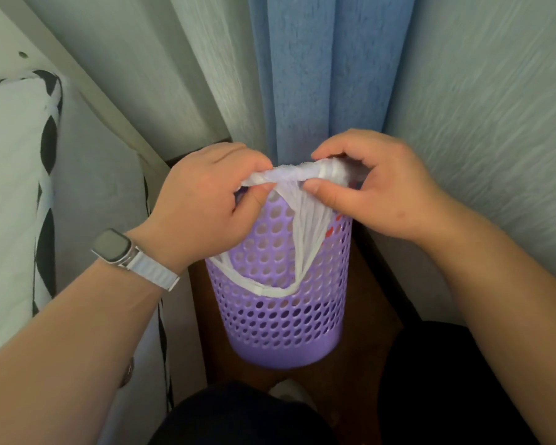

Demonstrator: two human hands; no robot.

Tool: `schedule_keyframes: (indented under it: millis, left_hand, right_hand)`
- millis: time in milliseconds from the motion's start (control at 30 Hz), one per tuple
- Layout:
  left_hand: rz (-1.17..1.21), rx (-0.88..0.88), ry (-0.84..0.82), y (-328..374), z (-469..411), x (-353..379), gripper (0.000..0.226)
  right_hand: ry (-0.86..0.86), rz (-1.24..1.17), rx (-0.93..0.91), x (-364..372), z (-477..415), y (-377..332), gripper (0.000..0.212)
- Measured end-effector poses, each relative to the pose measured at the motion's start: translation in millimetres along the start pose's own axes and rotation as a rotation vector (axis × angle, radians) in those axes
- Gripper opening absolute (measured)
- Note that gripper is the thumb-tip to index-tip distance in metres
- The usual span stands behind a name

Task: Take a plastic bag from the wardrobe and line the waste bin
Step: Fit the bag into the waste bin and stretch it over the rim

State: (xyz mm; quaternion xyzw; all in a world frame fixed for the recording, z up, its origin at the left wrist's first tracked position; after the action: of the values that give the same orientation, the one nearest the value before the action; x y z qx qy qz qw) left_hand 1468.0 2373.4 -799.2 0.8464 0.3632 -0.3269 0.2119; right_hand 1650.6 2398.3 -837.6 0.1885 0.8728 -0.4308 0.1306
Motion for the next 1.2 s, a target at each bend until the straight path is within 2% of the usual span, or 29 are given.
schedule_keyframes:
  millis: [133, 300, 433, 533, 667, 800, 933, 1200]
  left_hand:
    - [0.004, -0.069, 0.064, -4.4, 0.9, -4.4, 0.021]
    - [0.036, -0.132, 0.071, -5.9, 2.3, -4.8, 0.021]
    - [0.060, -0.021, -0.010, -0.7, -2.7, -6.4, 0.021]
    - [0.024, 0.069, -0.066, 11.9, -4.1, -3.8, 0.035]
    - [0.020, 0.075, -0.163, 17.2, -0.6, 8.2, 0.035]
    - [0.068, 0.000, -0.171, 9.0, 1.9, 8.2, 0.025]
    - [0.066, -0.059, -0.112, 1.1, 1.2, 4.8, 0.023]
    - [0.097, -0.116, -0.035, -6.5, 0.9, -1.0, 0.021]
  right_hand:
    - [0.010, 0.007, 0.052, 0.6, 0.6, 5.4, 0.028]
    - [0.118, 0.012, 0.046, 1.8, 4.1, 2.4, 0.031]
    - [0.175, 0.076, -0.023, 4.3, 9.0, -5.5, 0.032]
    - [0.173, 0.143, -0.064, 8.5, 12.3, -8.8, 0.031]
    - [0.210, 0.163, -0.047, 14.5, 16.3, -13.3, 0.029]
    - [0.148, 0.092, -0.017, 17.1, 15.4, -14.4, 0.019]
    - [0.041, -0.003, -0.034, 10.9, 8.8, -14.9, 0.020]
    - [0.052, -0.145, 0.152, 5.1, 5.5, -2.0, 0.042]
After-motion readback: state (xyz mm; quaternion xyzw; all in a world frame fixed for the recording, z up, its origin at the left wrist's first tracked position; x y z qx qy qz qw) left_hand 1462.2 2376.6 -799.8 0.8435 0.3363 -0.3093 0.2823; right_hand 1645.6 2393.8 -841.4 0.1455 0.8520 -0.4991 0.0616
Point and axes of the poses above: each hand's wrist, its own z-axis away from the middle knuckle, its own x-axis out of the palm, y = z × x, the point moved 5 cm from there along -z, towards the middle knuckle, and after that the axes turned 15 degrees about y, right-handed, at the moved point
